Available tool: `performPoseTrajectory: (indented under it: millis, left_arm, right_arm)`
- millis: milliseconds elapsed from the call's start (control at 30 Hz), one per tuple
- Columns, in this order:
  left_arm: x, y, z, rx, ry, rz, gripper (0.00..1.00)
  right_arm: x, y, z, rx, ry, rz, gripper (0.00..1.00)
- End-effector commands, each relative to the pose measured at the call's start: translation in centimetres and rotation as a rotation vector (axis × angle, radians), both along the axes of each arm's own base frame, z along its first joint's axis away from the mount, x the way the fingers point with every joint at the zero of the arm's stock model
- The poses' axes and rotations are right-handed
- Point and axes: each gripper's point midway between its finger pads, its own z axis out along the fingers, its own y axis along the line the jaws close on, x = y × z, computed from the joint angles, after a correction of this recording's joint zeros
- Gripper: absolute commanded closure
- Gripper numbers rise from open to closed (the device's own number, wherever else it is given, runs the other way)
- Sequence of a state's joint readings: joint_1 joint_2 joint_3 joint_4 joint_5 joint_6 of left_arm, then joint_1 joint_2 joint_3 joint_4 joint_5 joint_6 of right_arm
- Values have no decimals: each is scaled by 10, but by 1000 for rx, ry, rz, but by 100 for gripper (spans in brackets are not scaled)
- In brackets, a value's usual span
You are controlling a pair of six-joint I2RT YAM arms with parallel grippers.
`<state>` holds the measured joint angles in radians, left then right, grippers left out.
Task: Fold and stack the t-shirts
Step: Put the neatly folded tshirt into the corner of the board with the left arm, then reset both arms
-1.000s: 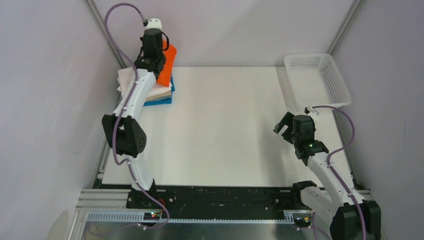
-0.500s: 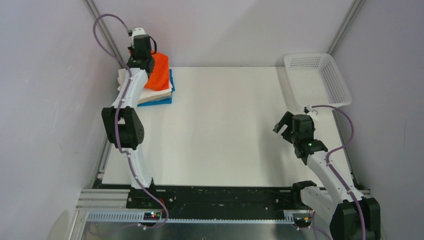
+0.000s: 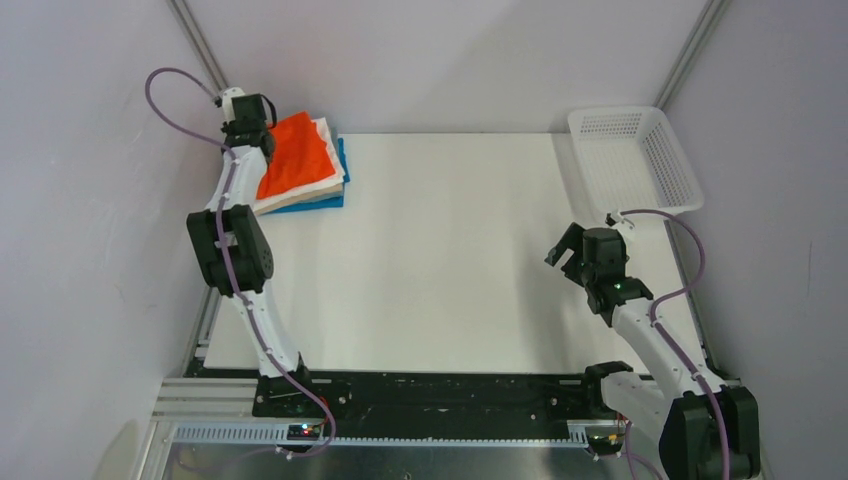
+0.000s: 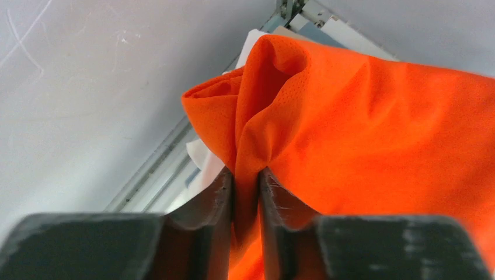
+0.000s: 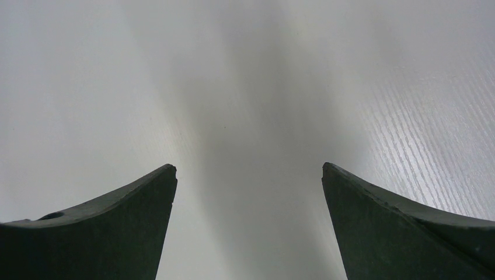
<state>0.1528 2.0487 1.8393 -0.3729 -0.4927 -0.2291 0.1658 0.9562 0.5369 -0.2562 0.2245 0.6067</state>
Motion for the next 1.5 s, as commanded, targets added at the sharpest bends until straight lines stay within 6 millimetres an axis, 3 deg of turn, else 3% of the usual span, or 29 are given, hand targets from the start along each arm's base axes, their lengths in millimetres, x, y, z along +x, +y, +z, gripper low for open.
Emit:
performPoseTrajectory:
  millis: [0,33,100,233,267,300,400,467,567,667,733,800,833,867,900,933,967,1000,1033,1067,1200,1467]
  left_arm:
    - [2,3,-10,-67,-23,8,56]
    - [1,4,-10,-66,-22,13,29]
    - [-4,8,-3,-56,-31,40,5]
    - [-17,11,24,-35,-74,69,0]
    - [-22,8,38,-34,-98,64,0]
    - [-26,5,35,-40,-92,62,0]
    - [-47,-13,68,-49,-154,36,0]
    - [-64,-37,89,-58,-198,-9,0]
    - [-107,-88,126,-70,-294,-88,0]
    - [-144,-143,134,-135,-364,-226,0]
    - [-172,-172,122,-202,-381,-335,0]
    - [-203,-214,97,-267,-366,-452,0]
    - [-221,-218,74,-278,-350,-465,0]
    - [-236,-233,35,-302,-281,-503,0]
    - [-248,-236,35,-320,-313,-524,0]
    - [-263,-245,0,-340,-254,-549,0]
    - [-273,-247,-4,-357,-271,-565,0]
    - [-285,-251,-31,-378,-229,-578,0]
    - [-293,-251,-31,-402,-263,-591,0]
    - [-303,-252,-43,-428,-267,-605,0]
    - [-316,-247,-51,-451,-317,-618,0]
    - [-322,-245,-50,-445,-321,-636,0]
  right_arm:
    - [8,-4,5,-5,-36,-20,1]
    - [7,-3,5,-6,-33,-17,1]
    - [7,-4,5,-9,-31,-21,1]
    - [4,-5,9,-10,-36,-25,0]
    - [4,-5,12,-8,-44,-25,0]
    - [3,-5,12,-5,-45,-22,1]
    - [-3,-3,20,10,-62,-16,0]
    - [-9,-1,25,24,-70,-5,1]
    - [-20,1,38,49,-104,8,1]
    - [-35,3,37,59,-84,30,1]
    - [-44,7,38,73,-73,56,1]
    - [-53,10,36,85,-61,77,1]
    - [-57,11,38,90,-68,87,1]
    - [-62,12,34,87,-50,100,1]
    - [-67,12,33,84,-50,106,1]
    - [-70,11,30,76,-42,113,1]
    - [-73,10,31,80,-53,109,1]
    - [-75,10,29,85,-55,105,1]
    - [-75,12,33,99,-88,109,1]
    - [-76,14,31,109,-94,117,0]
    - [-80,11,36,129,-178,88,0]
    - [-81,10,35,142,-205,78,1]
